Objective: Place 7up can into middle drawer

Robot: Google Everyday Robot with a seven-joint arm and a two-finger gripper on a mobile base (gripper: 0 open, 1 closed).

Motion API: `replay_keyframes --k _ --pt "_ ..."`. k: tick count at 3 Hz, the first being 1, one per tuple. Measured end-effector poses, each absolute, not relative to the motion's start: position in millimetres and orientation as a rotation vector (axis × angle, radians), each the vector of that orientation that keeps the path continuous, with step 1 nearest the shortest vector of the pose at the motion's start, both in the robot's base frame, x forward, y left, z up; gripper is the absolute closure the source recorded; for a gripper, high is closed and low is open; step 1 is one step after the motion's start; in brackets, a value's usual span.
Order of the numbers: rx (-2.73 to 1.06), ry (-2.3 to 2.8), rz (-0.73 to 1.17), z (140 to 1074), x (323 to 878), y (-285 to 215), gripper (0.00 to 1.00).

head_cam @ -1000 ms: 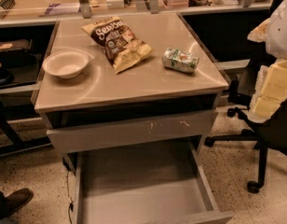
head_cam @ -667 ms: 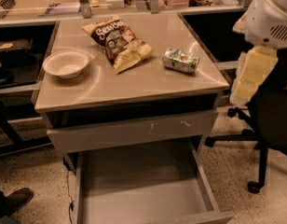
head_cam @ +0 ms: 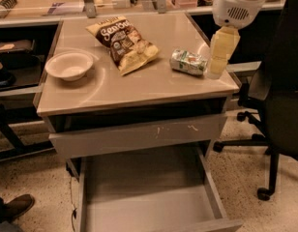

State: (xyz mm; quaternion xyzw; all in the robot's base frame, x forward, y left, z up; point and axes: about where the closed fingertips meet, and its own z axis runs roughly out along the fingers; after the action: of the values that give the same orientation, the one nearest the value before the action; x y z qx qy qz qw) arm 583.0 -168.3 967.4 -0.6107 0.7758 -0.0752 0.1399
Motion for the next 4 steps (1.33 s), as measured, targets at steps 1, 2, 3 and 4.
replay_keyframes --k 1,2,3,4 --pt "-1.762 2.220 -0.220 969 591 -162 0.00" --pt "-1.724 2.215 -0.201 957 612 -164 0.00" --pt "-1.719 2.212 -0.179 940 647 -161 0.00" --pt "-1.708 2.225 -0.156 926 679 -162 0.00"
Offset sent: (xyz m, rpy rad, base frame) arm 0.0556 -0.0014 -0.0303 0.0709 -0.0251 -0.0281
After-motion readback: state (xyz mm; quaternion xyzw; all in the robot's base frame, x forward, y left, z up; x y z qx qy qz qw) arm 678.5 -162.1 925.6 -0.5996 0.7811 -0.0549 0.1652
